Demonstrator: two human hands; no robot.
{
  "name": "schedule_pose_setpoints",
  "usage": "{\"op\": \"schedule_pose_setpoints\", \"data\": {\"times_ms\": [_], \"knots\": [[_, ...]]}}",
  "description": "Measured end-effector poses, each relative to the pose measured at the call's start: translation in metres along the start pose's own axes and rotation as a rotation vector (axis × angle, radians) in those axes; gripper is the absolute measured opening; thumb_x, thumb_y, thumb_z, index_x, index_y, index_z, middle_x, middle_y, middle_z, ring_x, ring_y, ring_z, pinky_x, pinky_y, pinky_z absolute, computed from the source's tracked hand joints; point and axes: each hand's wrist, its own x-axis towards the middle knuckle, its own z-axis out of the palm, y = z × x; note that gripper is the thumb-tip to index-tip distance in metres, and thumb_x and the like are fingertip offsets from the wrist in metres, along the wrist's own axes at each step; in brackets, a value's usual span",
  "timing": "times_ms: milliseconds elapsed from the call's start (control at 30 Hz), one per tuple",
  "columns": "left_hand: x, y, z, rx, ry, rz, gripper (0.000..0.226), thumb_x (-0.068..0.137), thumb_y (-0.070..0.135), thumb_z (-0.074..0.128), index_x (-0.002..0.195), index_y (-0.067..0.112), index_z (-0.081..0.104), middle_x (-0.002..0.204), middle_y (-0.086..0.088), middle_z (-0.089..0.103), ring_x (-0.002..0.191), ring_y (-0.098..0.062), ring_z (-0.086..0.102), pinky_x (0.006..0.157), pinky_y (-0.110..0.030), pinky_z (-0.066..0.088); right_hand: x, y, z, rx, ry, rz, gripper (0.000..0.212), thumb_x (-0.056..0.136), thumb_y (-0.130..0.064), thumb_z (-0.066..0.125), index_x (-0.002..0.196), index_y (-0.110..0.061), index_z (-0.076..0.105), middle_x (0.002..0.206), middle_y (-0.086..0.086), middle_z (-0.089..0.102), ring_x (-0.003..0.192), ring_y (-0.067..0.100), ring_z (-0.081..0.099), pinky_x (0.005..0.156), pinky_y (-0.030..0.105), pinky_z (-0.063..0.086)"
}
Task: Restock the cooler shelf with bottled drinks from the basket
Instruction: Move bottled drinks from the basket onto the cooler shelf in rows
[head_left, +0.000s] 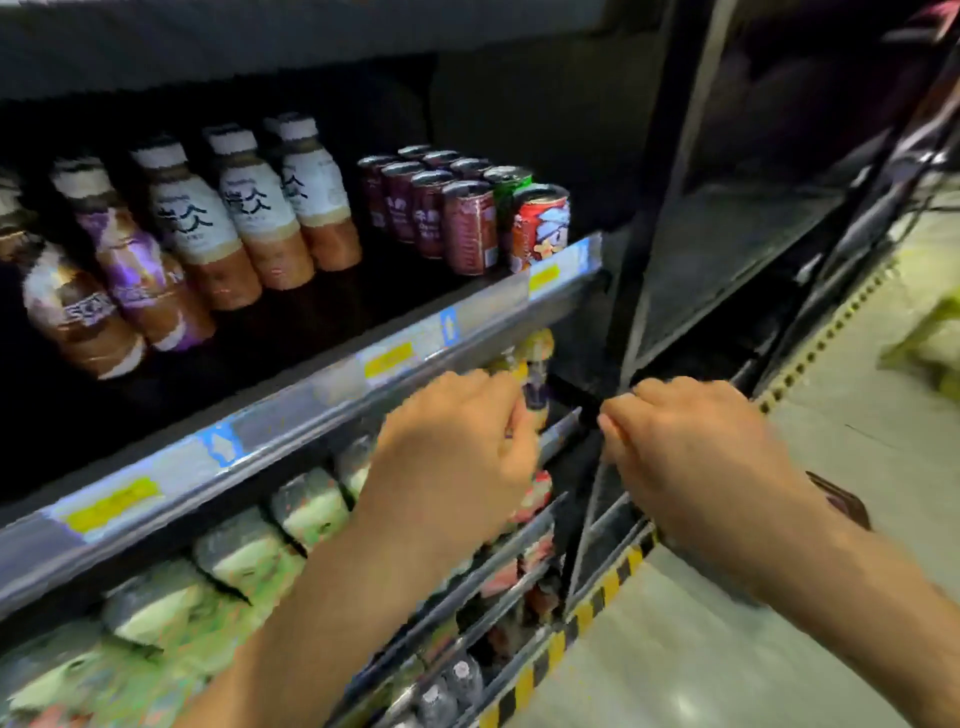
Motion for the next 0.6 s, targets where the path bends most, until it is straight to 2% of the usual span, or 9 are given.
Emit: {"op": "schedule_pose_setpoints", "data": {"times_ms": [100, 200, 233, 300, 333, 367, 433, 500, 600], "knots": [[0.006, 0.039, 0.056, -0.062, -0.146, 0.128, 0.022, 0.089, 0.029, 0.047, 0.070, 0.018, 0.051, 0.068, 0.000, 0.055, 0.068, -0.025, 0.055, 0.056, -0.040, 0.045, -0.045, 0.041, 0.016, -0.041, -0.185, 0.136, 0.012, 0.073, -0.020, 0.057, 0.062, -0.018, 0.056, 0.059, 0.006, 0.055, 0.052, 0.031, 0.057, 0.050, 0.034, 0.038], [0.013, 0.083, 0.104, -0.029, -0.410, 0.251, 0.024, 0.096, 0.034, 0.040, 0.076, 0.024, 0.043, 0.079, 0.002, 0.056, 0.077, -0.021, 0.056, 0.063, -0.036, 0.046, -0.089, 0.076, 0.038, -0.054, -0.312, 0.297, 0.024, 0.070, -0.028, 0.044, 0.067, -0.016, 0.065, 0.062, 0.007, 0.061, 0.056, 0.032, 0.062, 0.051, 0.035, 0.044], [0.015, 0.095, 0.120, -0.010, -0.440, 0.284, 0.022, 0.096, 0.035, 0.045, 0.076, 0.026, 0.041, 0.080, 0.003, 0.056, 0.077, -0.020, 0.056, 0.063, -0.036, 0.046, -0.100, 0.086, 0.043, -0.073, -0.351, 0.347, 0.022, 0.070, -0.028, 0.049, 0.071, -0.016, 0.067, 0.066, 0.008, 0.063, 0.059, 0.032, 0.063, 0.053, 0.035, 0.045], [0.021, 0.121, 0.152, 0.036, -0.516, 0.380, 0.022, 0.088, 0.032, 0.061, 0.074, 0.027, 0.046, 0.073, 0.004, 0.056, 0.068, -0.019, 0.058, 0.056, -0.034, 0.045, -0.117, 0.107, 0.057, -0.094, -0.365, 0.437, 0.011, 0.067, -0.024, 0.066, 0.072, -0.013, 0.068, 0.067, 0.011, 0.064, 0.059, 0.032, 0.063, 0.054, 0.038, 0.048], [0.024, 0.133, 0.170, 0.054, -0.569, 0.413, 0.017, 0.089, 0.031, 0.061, 0.077, 0.026, 0.049, 0.075, 0.004, 0.057, 0.070, -0.020, 0.060, 0.057, -0.034, 0.046, -0.124, 0.120, 0.065, -0.091, -0.352, 0.482, 0.011, 0.065, -0.021, 0.071, 0.070, -0.012, 0.067, 0.065, 0.012, 0.064, 0.056, 0.033, 0.063, 0.053, 0.040, 0.050], [0.027, 0.143, 0.189, 0.059, -0.632, 0.426, 0.010, 0.094, 0.030, 0.053, 0.086, 0.024, 0.052, 0.085, 0.002, 0.059, 0.080, -0.022, 0.061, 0.065, -0.036, 0.047, -0.129, 0.134, 0.074, -0.077, -0.363, 0.521, 0.012, 0.063, -0.019, 0.073, 0.068, -0.011, 0.066, 0.063, 0.012, 0.064, 0.053, 0.033, 0.062, 0.052, 0.040, 0.051], [0.036, 0.165, 0.229, 0.061, -0.725, 0.454, 0.016, 0.101, 0.028, 0.038, 0.102, 0.022, 0.052, 0.103, 0.000, 0.059, 0.098, -0.023, 0.058, 0.079, -0.037, 0.044, -0.141, 0.165, 0.099, -0.057, -0.417, 0.586, 0.013, 0.062, -0.020, 0.076, 0.063, -0.013, 0.065, 0.059, 0.010, 0.063, 0.049, 0.032, 0.061, 0.047, 0.035, 0.047], [0.050, 0.187, 0.272, 0.094, -0.773, 0.464, 0.020, 0.102, 0.027, 0.035, 0.107, 0.022, 0.054, 0.109, 0.000, 0.060, 0.103, -0.023, 0.057, 0.082, -0.036, 0.043, -0.151, 0.199, 0.127, -0.029, -0.493, 0.640, 0.014, 0.061, -0.022, 0.077, 0.059, -0.017, 0.064, 0.058, 0.006, 0.063, 0.050, 0.030, 0.061, 0.047, 0.032, 0.044], [0.076, 0.222, 0.338, 0.145, -0.852, 0.491, 0.023, 0.101, 0.026, 0.035, 0.111, 0.020, 0.055, 0.112, -0.001, 0.061, 0.104, -0.023, 0.058, 0.082, -0.035, 0.043, -0.154, 0.261, 0.164, 0.019, -0.577, 0.742, 0.016, 0.063, -0.024, 0.080, 0.061, -0.019, 0.065, 0.061, 0.004, 0.065, 0.056, 0.029, 0.063, 0.050, 0.034, 0.047]]}}
